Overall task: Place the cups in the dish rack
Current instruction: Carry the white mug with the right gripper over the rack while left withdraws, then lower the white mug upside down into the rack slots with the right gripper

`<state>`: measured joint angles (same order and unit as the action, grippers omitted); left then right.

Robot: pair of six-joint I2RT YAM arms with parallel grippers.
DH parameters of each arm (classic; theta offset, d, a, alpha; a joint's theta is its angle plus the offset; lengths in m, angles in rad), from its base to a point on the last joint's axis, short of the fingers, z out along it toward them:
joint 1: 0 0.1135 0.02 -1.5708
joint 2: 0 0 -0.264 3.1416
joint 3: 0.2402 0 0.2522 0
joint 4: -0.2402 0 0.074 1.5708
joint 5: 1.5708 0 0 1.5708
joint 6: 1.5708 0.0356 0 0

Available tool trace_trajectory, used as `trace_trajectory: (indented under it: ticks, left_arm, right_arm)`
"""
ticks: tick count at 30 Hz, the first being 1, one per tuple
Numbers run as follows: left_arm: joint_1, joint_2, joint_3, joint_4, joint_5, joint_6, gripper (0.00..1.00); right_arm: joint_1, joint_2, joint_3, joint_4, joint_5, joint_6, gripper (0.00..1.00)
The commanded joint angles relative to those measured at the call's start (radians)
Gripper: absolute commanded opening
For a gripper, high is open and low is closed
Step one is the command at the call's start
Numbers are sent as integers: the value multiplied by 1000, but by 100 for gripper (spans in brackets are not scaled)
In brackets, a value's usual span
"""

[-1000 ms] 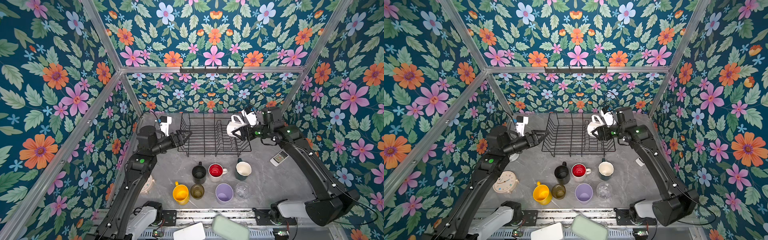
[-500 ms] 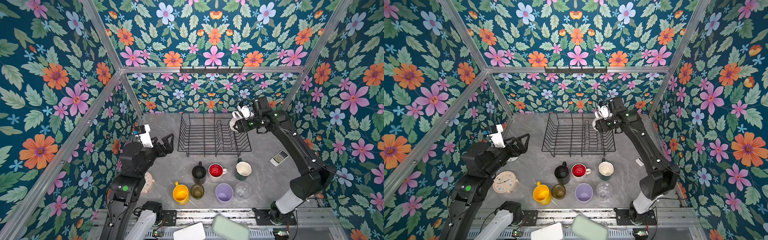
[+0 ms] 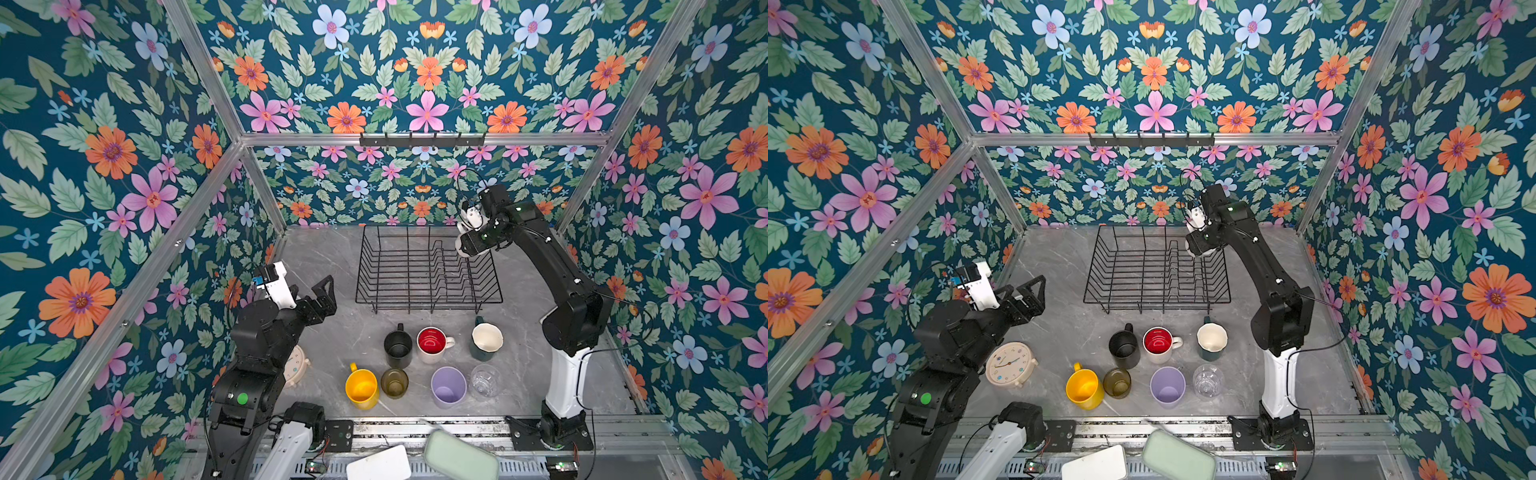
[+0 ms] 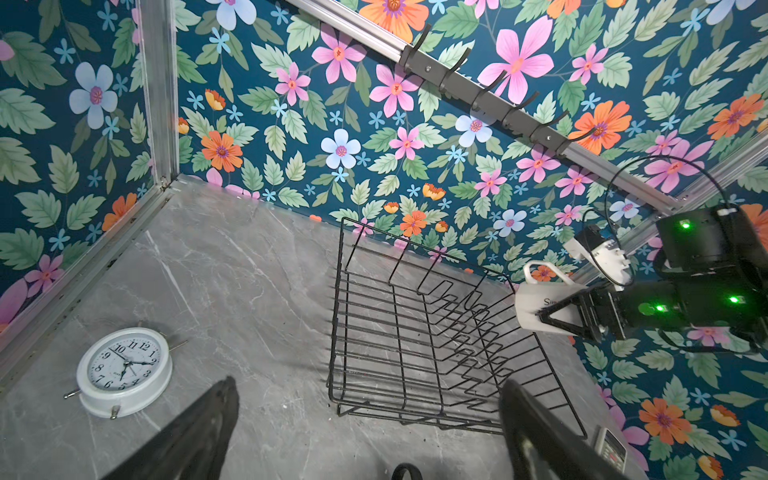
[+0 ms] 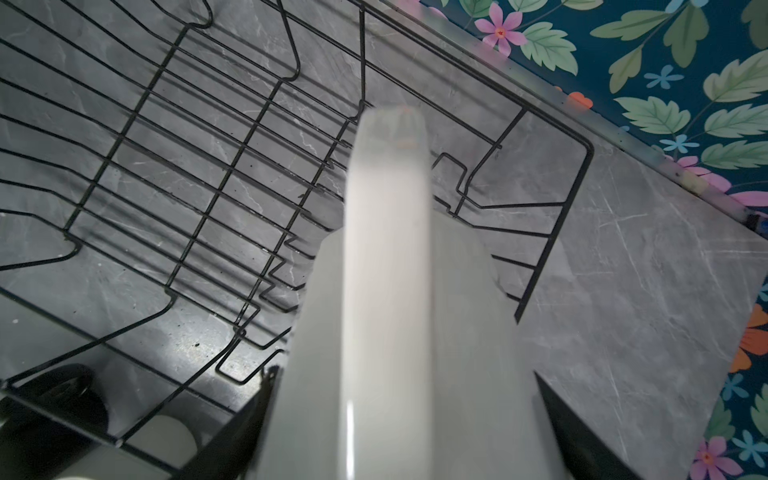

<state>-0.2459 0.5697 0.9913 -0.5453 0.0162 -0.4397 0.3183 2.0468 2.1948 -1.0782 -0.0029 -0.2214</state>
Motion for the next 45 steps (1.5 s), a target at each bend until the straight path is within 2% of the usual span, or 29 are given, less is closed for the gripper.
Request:
trace_trajectory:
  ticks: [1, 6, 18, 27, 45]
  left_arm:
    - [0, -8, -2, -12, -26, 10, 100]
    - [0, -15, -9, -14, -33, 10, 100]
    - [1, -39, -34, -22, -71, -7, 100]
    - [1, -39, -52, -19, -76, -17, 100]
    - [0, -40, -75, -9, -72, -35, 100]
  right_arm:
    - [-3, 59, 97, -43, 34, -39, 0]
    - [-9, 161, 228, -93, 49, -62, 0]
    - [-16, 271, 334, -87, 36, -96, 0]
    - [-26, 308, 334, -78, 61, -113, 0]
    - [-26, 390, 348, -79, 29, -140, 0]
